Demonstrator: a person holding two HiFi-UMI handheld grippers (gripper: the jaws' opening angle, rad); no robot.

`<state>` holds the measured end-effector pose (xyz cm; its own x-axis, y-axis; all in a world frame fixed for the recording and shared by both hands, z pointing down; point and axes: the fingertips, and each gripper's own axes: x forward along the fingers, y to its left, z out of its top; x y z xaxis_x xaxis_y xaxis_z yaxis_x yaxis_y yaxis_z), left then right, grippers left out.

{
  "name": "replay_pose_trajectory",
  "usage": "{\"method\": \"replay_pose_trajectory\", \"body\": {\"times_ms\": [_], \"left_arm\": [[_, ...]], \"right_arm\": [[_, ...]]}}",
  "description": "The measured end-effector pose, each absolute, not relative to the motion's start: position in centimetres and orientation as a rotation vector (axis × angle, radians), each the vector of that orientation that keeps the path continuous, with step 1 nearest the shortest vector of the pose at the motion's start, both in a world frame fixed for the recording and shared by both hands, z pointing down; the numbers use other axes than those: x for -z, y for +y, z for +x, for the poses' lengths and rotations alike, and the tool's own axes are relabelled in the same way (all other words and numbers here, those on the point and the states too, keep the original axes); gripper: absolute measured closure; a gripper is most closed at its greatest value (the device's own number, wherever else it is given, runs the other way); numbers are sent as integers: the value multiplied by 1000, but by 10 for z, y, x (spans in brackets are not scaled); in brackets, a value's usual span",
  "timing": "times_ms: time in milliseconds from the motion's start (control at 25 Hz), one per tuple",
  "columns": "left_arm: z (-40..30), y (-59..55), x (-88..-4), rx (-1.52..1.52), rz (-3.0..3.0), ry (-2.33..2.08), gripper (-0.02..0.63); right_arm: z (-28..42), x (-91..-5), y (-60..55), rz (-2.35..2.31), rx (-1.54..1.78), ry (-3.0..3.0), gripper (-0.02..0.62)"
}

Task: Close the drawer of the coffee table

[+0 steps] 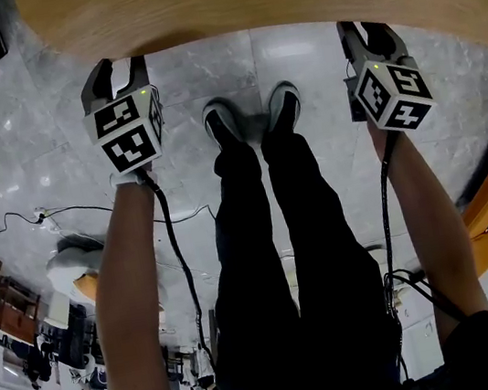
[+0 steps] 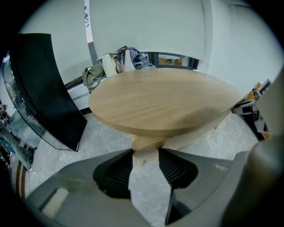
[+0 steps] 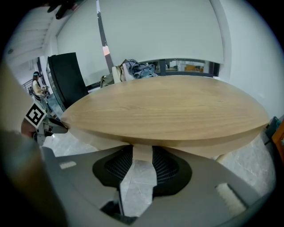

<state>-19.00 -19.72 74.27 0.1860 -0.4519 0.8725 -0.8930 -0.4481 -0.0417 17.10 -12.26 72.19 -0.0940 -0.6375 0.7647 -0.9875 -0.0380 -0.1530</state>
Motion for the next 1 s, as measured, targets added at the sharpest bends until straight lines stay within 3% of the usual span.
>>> {"method": "replay_pose_trajectory", "body": {"times_ms": [1000], "left_arm": [[-196, -172, -718, -1211, 1970, -1299, 416]], "right_arm": [[142, -685, -86, 1636, -958, -1855, 454]]}}
